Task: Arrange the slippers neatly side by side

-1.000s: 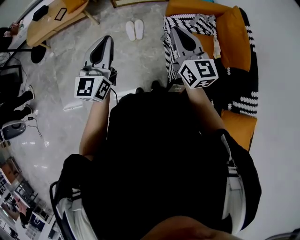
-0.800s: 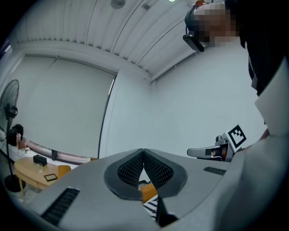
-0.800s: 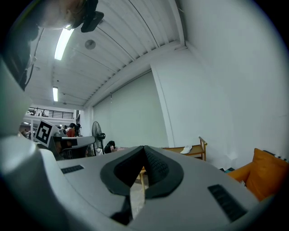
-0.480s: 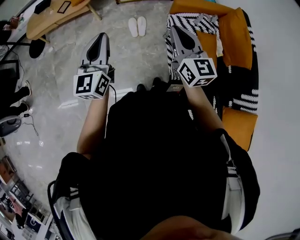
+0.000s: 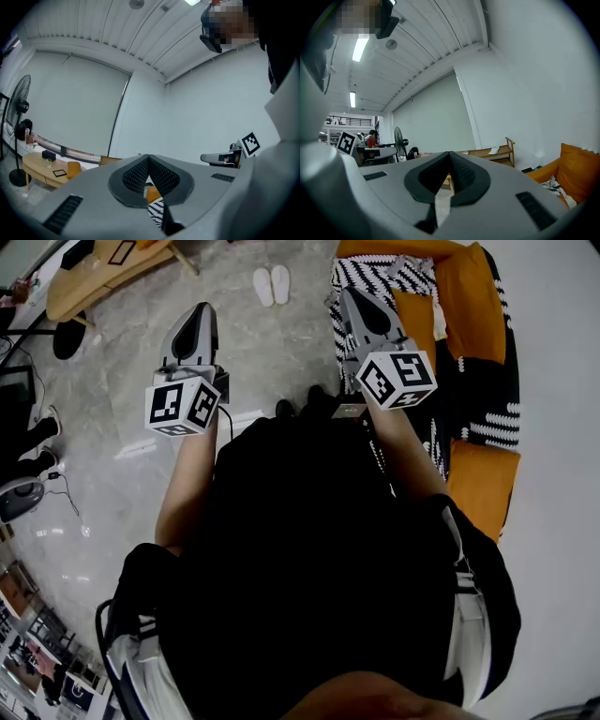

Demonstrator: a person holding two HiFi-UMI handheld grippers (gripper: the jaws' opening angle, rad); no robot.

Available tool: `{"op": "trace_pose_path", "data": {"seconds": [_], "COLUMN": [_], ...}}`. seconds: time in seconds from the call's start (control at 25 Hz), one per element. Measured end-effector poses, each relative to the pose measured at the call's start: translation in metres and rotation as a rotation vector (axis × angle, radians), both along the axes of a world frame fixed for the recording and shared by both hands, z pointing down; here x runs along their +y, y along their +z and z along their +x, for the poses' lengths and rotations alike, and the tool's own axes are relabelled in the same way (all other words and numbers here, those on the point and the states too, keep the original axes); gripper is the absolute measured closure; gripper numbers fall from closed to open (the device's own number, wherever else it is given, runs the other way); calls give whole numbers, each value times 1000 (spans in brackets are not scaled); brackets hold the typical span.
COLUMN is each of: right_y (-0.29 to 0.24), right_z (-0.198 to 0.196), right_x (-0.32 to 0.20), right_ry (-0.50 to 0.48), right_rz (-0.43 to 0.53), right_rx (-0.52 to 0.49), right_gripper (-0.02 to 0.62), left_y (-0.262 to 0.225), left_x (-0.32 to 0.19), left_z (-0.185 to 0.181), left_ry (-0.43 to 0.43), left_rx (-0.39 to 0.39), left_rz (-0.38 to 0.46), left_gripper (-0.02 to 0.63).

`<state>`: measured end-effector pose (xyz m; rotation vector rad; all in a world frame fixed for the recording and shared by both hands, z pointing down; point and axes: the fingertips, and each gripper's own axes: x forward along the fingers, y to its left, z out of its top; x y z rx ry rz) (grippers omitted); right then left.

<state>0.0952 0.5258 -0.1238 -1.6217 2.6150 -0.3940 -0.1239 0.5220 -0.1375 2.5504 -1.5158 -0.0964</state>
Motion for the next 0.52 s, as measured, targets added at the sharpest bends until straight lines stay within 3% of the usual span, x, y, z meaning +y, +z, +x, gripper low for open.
{"op": "trace_pose_path", "data": {"seconds": [0.52], "right_y": [7], "right_z": [1], "right_x": [9], "right_ry": [-7], "right_rz": [-32], "right_rx": [-25], "right_gripper": [563], "left_y": [4], "left_x": [5], "left_z": [-1], "left_ry": [6], "left_rx": [41], "left_rz": [-16], "left_gripper": [592]}}
